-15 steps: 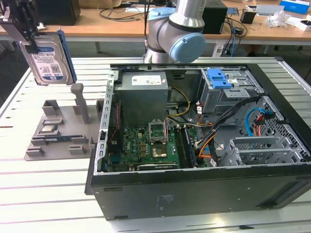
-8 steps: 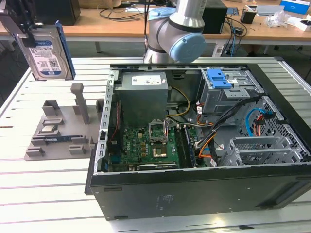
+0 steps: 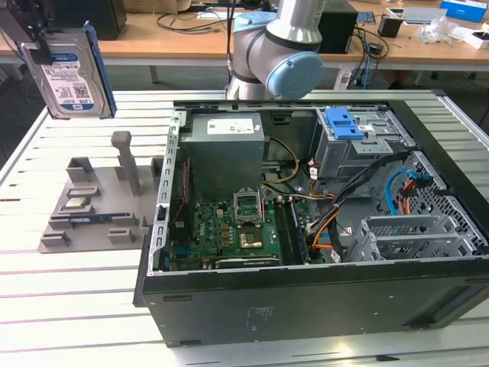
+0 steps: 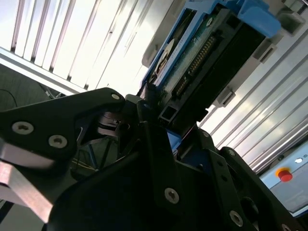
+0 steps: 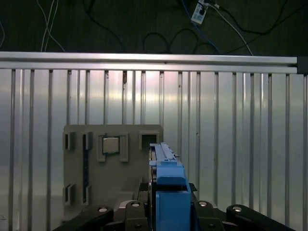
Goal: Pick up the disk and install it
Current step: 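Pick up the disk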
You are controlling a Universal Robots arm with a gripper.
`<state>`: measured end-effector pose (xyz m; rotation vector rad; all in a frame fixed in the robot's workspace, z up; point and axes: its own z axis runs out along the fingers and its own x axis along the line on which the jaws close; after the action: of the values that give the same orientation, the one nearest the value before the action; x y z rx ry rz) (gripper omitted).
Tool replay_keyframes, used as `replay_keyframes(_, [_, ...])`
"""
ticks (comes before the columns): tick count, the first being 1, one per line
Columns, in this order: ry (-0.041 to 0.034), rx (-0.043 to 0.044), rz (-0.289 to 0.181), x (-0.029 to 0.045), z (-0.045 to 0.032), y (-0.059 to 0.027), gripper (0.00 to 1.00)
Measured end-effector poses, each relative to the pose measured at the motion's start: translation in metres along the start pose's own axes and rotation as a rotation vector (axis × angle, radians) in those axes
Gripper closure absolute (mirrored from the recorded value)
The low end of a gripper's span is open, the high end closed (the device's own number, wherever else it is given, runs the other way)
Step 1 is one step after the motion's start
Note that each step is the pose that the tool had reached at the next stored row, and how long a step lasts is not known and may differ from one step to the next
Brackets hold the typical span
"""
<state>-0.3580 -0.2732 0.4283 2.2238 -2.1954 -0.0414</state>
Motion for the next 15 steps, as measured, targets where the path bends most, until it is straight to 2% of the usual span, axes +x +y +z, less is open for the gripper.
replay_keyframes(7, [0.0,0.0001,0.0,-0.0007,-0.0115,0.0003,0.63])
replay_keyframes(15, [0.0,0.0001,0.0,-0.0014,-0.0316,0.001,0.63])
